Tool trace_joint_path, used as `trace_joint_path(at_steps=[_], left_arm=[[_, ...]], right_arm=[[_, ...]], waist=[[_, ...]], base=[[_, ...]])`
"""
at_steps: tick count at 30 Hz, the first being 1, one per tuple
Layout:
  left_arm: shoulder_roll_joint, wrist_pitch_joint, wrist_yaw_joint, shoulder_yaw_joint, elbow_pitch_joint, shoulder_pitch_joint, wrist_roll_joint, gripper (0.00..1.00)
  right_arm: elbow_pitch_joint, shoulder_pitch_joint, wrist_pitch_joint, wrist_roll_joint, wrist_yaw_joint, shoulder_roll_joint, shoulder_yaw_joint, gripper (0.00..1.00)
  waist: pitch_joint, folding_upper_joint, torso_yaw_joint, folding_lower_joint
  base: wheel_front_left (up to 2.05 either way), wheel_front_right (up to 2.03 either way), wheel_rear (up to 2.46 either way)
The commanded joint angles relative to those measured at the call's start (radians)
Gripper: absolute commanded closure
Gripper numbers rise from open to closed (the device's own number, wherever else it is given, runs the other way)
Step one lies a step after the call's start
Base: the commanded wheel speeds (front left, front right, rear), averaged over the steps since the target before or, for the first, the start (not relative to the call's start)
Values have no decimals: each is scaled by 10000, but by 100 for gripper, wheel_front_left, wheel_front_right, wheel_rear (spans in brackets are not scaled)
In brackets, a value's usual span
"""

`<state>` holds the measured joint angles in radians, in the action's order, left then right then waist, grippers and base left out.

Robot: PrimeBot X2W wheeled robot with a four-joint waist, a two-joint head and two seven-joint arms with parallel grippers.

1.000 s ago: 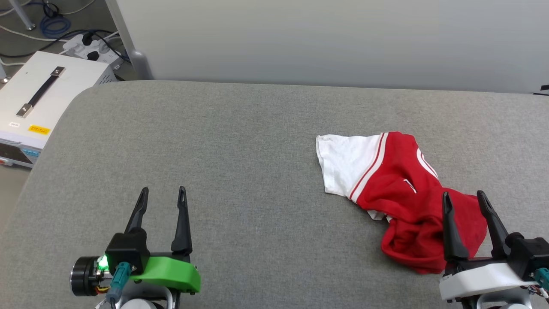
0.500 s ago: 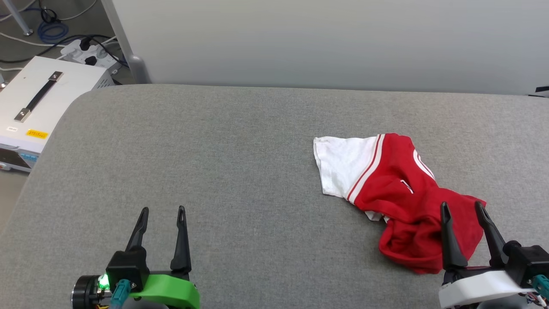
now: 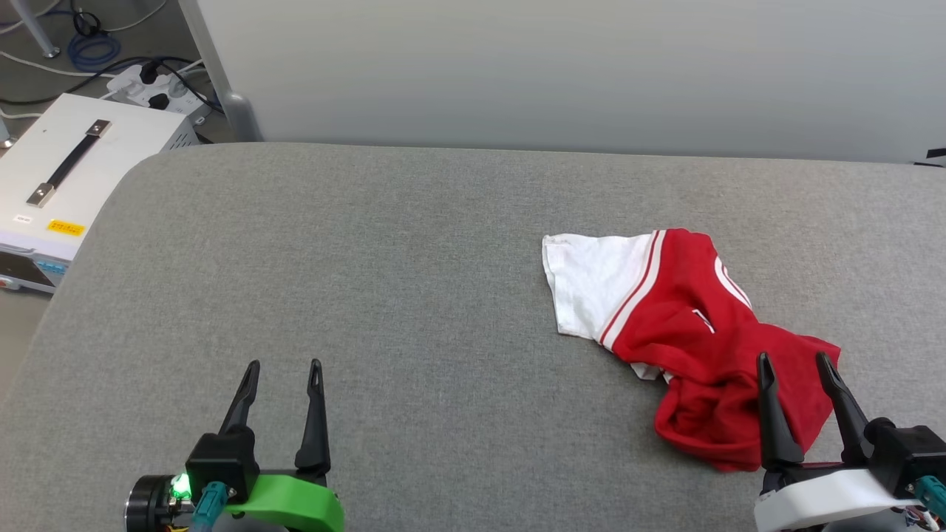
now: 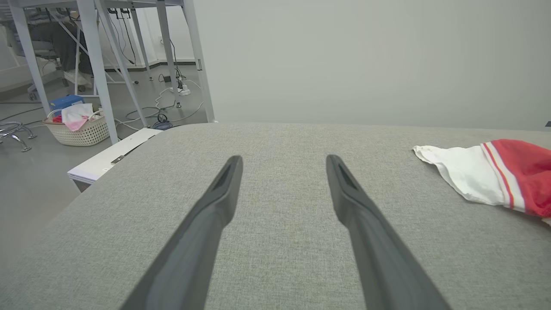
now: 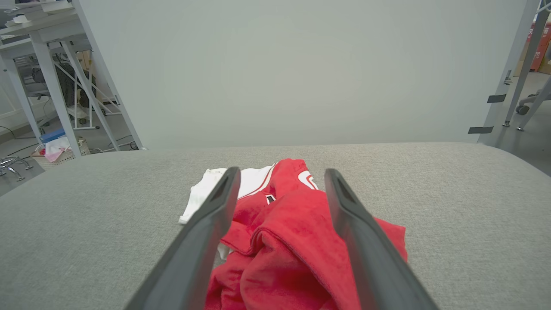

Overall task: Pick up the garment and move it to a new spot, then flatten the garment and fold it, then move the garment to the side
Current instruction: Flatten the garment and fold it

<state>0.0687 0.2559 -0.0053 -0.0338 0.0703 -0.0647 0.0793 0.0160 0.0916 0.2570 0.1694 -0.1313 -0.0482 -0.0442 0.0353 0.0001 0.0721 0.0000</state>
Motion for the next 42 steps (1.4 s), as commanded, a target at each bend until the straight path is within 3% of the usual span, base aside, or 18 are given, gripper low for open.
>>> trace_joint_path(at_steps=[1, 7, 15, 25, 31, 36, 37, 42], left_arm=[[-33, 59, -96, 33, 71, 69, -99, 0], [200, 59, -509, -22, 273, 1376, -374, 0], [814, 59, -1062, -307, 481, 4432, -262, 0], [1774, -674, -1249, -2777, 2512, 8472, 706, 0], [2021, -2838, -1252, -4964, 3348, 10645, 2938, 0], [2099, -5635, -1252, -6444, 4073, 11880, 5145, 0], [2401, -8546, -1253, -8400, 4644, 12741, 6872, 0], [2807, -9713, -1253, -9957, 4893, 13104, 7699, 0]], right_arm=[[9, 13, 48, 41, 6, -20, 30, 0], [-71, -262, 48, 39, 6, -20, 147, 0], [-292, -885, 48, 40, 6, -20, 239, 0], [-469, -1578, 48, 129, 6, -20, 292, 0], [-574, -1939, 48, 224, 6, -20, 342, 0], [-630, -2234, 48, 345, 6, -20, 426, 0], [-647, -2549, 48, 511, 6, -20, 522, 0], [-616, -2763, 48, 654, 6, -20, 621, 0]], waist=[[28, -1, -26, 0], [320, -1, -234, 0], [1138, -1, -851, 0], [2208, -1, -1547, 0], [2807, -1, -1909, 0], [3278, -1, -2226, 0], [3760, -1, -2578, 0], [4073, -1, -2870, 0]], base=[[0, 0, 0], [0, 0, 0], [0, 0, 0], [0, 0, 0], [0, 0, 0], [0, 0, 0], [0, 0, 0], [0, 0, 0]])
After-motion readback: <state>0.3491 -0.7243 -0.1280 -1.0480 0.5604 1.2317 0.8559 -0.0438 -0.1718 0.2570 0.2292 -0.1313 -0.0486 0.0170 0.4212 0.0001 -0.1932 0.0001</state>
